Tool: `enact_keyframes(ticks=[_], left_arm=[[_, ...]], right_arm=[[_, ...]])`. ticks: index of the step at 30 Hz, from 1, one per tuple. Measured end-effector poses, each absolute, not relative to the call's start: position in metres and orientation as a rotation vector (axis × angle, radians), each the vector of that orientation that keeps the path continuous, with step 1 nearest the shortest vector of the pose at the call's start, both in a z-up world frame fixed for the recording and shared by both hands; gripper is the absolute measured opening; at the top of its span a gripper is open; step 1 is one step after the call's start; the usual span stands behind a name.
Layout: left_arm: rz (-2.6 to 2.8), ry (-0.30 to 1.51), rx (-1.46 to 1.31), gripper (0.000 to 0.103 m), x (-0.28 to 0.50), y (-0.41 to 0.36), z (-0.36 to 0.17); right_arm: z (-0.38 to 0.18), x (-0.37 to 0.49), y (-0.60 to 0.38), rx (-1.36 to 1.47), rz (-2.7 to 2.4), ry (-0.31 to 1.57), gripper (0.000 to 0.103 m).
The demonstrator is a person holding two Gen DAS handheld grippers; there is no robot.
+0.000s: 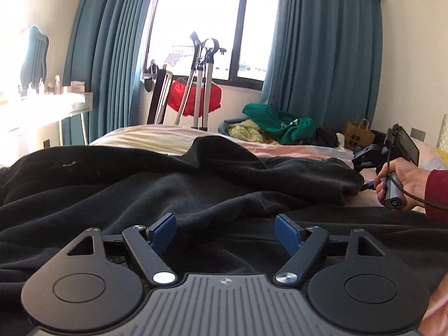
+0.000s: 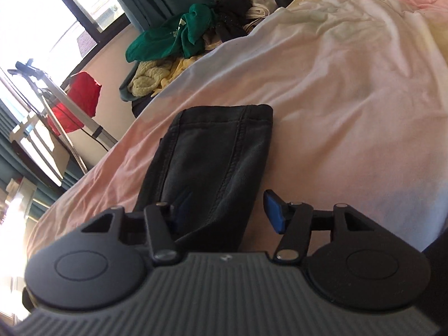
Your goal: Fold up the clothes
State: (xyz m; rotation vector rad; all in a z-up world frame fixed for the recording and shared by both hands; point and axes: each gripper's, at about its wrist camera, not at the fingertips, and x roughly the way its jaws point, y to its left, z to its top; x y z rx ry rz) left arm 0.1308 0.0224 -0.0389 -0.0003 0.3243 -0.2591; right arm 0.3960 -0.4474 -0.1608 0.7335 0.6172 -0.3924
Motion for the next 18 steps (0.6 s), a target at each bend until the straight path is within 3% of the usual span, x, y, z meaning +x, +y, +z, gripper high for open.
enact_keyframes(ticks=[1,3,11,14,18], left_arm=[[-0.262,0.301,0.015,0.080,0.132,0.019,-0.040],[-0.281,0.264,0.005,0.080,0.133,0.016,-0.041],[-0.311,0.270,0.024,0.079,0.132,0.008,-0.043],[-0.314,0.280,0.015,0.079,0.131,0.009,-0.044],[-0.324,0.276,0.033,0.079,0.131,0.008,-0.044]], right_arm=[[-0.165,0.404,-0.442,0.714,-0.382,0.634,0.023],[-0.159,0.398,-0.429,0.718,-0.443,0.567,0.007],[-0.042,0.322,-0.369,0.606,-0.487,0.139,0.006],[-0.016,0.332,-0.363,0.455,-0.553,0.100,0.007],[-0.031,0.390,-0.398,0.467,-0.651,0.230,0.011]])
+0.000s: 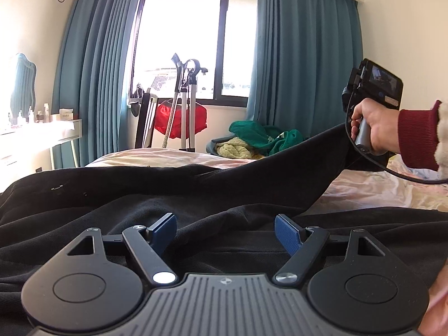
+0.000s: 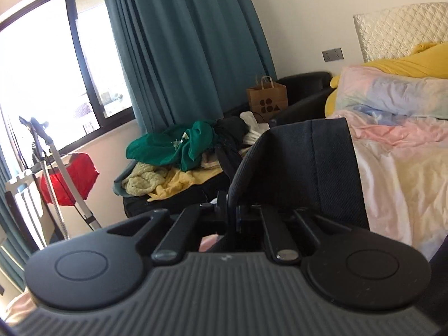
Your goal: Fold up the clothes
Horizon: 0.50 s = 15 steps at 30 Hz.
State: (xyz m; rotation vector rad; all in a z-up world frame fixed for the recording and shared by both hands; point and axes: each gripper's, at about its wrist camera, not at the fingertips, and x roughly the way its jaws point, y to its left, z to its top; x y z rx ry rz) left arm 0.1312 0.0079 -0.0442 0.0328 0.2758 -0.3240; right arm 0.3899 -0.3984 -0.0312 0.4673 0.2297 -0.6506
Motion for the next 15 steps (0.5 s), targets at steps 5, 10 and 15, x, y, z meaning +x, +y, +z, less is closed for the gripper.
enact_keyframes(ticks=[5,10,15], left_arm=[[-0.336,0.287,0.060,0.078,0.139,0.004,-0.055],[-0.343,0.327,0.040,0.076,0.152,0.005,-0.066],[-0.327,0.340,0.016,0.076,0.151,0.011,-0.066]], right_arm=[[-0.099,0.450,-0.475,0.691,-0.523,0.549,0.040],[-0.116,0.400,-0.502,0.853,-0.505,0.405,0.065],[-0.121,0.343,-0.514,0.953,-0.491,0.312,0.069]])
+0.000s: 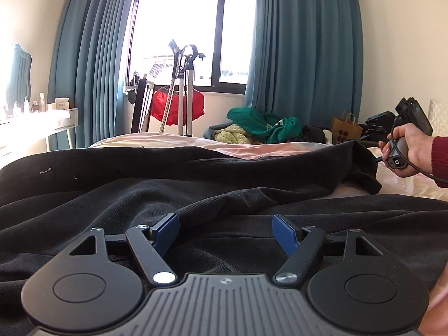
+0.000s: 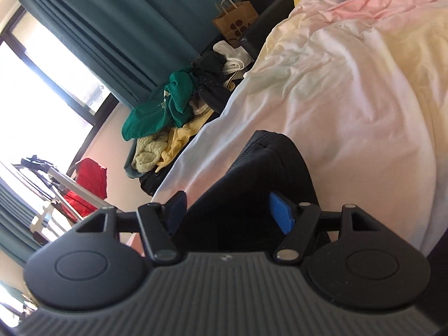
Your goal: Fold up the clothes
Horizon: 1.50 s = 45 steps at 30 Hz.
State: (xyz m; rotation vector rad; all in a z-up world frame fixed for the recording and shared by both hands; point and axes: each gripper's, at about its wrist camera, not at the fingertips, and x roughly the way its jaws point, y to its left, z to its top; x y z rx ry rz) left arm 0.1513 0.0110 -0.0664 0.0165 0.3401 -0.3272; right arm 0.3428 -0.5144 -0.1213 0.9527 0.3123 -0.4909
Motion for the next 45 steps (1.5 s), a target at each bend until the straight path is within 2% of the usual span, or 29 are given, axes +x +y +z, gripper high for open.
enact_keyframes(ticks=[9,17,18,19,21,24,26,29,31,33,36,38,40,41,45], left_arm=[[-0.353,0.341,-0.014,0.076,0.145,0.009,-0.070],[-0.368,0.347,-0.012,0.076,0.144,0.007,-0.075],[-0.373,0.346,-0.020,0.076,0.144,0.007,-0.074],[-0.377,0.345,-0.027,0.076,0.144,0.008,-0.074],[-0.376,0.349,-0.039,0.076,0.145,0.009,-0.073],[-0.378,0.363,-0.061,0.075,0.147,0.012,-0.072],[-0.391,0.367,-0.075,0.073,0.148,0.013,-0.069],[-0.404,0.369,-0.096,0.072,0.147,0.015,-0.065],[-0.411,0.372,-0.106,0.072,0.147,0.015,-0.063],[-0.411,0.373,-0.106,0.072,0.147,0.015,-0.062],[-0.409,0.371,-0.093,0.072,0.144,0.015,-0.060],[-0.410,0.364,-0.090,0.072,0.141,0.016,-0.058],[-0.413,0.362,-0.085,0.072,0.139,0.014,-0.057],[-0.417,0.363,-0.083,0.072,0.138,0.013,-0.057],[-0.431,0.370,-0.069,0.072,0.135,0.008,-0.059]], right_arm=[[-0.166,0.311,-0.513,1.090,-0.443,0.494,0.069],[-0.170,0.355,-0.503,0.667,-0.401,0.677,0.067],[-0.167,0.360,-0.499,0.588,-0.361,0.699,0.058],[-0.165,0.366,-0.495,0.509,-0.320,0.719,0.027],[-0.155,0.366,-0.494,0.416,-0.301,0.736,0.014],[-0.132,0.357,-0.500,0.298,-0.315,0.699,0.010],[-0.116,0.346,-0.509,0.191,-0.344,0.654,0.010],[-0.107,0.333,-0.508,-0.122,-0.402,0.620,0.010],[-0.121,0.330,-0.502,-0.321,-0.400,0.640,0.011],[-0.142,0.326,-0.503,-0.375,-0.400,0.699,0.013],[-0.149,0.310,-0.522,-0.116,-0.414,0.727,0.016],[-0.147,0.294,-0.540,0.102,-0.439,0.700,0.026],[-0.144,0.272,-0.560,0.352,-0.479,0.650,0.049],[-0.142,0.260,-0.568,0.476,-0.494,0.616,0.055],[-0.135,0.235,-0.572,0.748,-0.434,0.480,0.060]])
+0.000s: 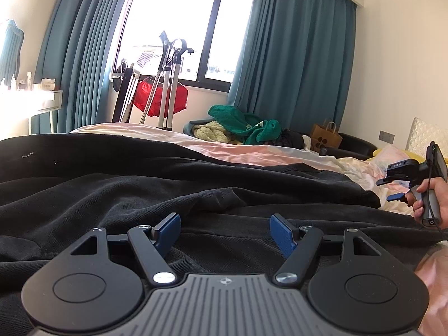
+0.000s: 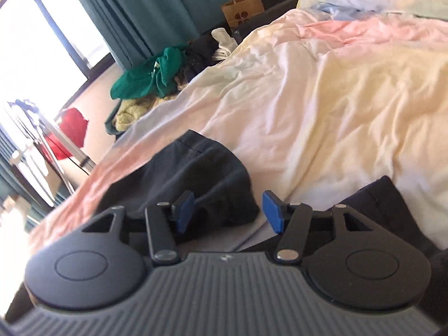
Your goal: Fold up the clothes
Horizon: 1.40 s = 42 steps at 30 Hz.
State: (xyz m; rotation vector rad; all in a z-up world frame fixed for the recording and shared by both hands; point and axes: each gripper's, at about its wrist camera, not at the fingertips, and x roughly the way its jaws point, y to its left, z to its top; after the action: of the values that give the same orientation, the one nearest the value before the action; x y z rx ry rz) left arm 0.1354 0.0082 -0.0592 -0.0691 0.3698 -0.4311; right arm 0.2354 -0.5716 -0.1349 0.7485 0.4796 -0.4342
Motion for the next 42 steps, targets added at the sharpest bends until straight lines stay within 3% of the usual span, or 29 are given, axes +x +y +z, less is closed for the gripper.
enact_keyframes(ticks=[3,6,9,11,12,19,22,25,28,30,35,37,42], left_arm=[[-0.439,0.376,-0.063,0.072,0.135,0.005,-0.061],[-0.437,0.384,-0.072,0.072,0.137,0.006,-0.062],[-0.435,0.386,-0.081,0.072,0.138,0.008,-0.063],[-0.431,0.385,-0.084,0.072,0.139,0.009,-0.063],[-0.430,0.383,-0.088,0.072,0.140,0.010,-0.063],[-0.418,0.395,-0.146,0.073,0.143,0.017,-0.063],[-0.428,0.403,-0.129,0.073,0.142,0.014,-0.067],[-0.443,0.402,-0.112,0.073,0.141,0.011,-0.067],[-0.452,0.405,-0.105,0.073,0.140,0.010,-0.066],[-0.451,0.412,-0.117,0.074,0.141,0.012,-0.066],[-0.430,0.436,-0.159,0.074,0.144,0.021,-0.059],[-0.427,0.461,-0.197,0.074,0.144,0.026,-0.053],[-0.417,0.505,-0.275,0.074,0.127,0.045,-0.038]], right_arm=[[-0.144,0.257,-0.563,0.880,-0.370,0.523,0.074],[-0.168,0.295,-0.555,1.026,-0.315,0.636,0.073],[-0.177,0.312,-0.547,1.070,-0.424,0.540,0.073],[-0.173,0.323,-0.546,1.050,-0.509,0.481,0.046],[-0.165,0.327,-0.546,1.010,-0.584,0.469,0.011],[-0.086,0.326,-0.543,0.736,-0.626,0.278,0.009],[-0.093,0.306,-0.577,0.746,-0.697,0.304,0.009],[-0.134,0.283,-0.598,0.770,-0.728,0.431,0.009],[-0.186,0.268,-0.602,0.842,-0.729,0.537,0.015],[-0.194,0.253,-0.600,0.875,-0.698,0.476,0.017],[-0.167,0.221,-0.575,0.892,-0.671,0.419,0.050],[-0.149,0.193,-0.553,0.894,-0.658,0.345,0.069],[-0.131,0.118,-0.504,1.007,-0.590,0.257,0.072]])
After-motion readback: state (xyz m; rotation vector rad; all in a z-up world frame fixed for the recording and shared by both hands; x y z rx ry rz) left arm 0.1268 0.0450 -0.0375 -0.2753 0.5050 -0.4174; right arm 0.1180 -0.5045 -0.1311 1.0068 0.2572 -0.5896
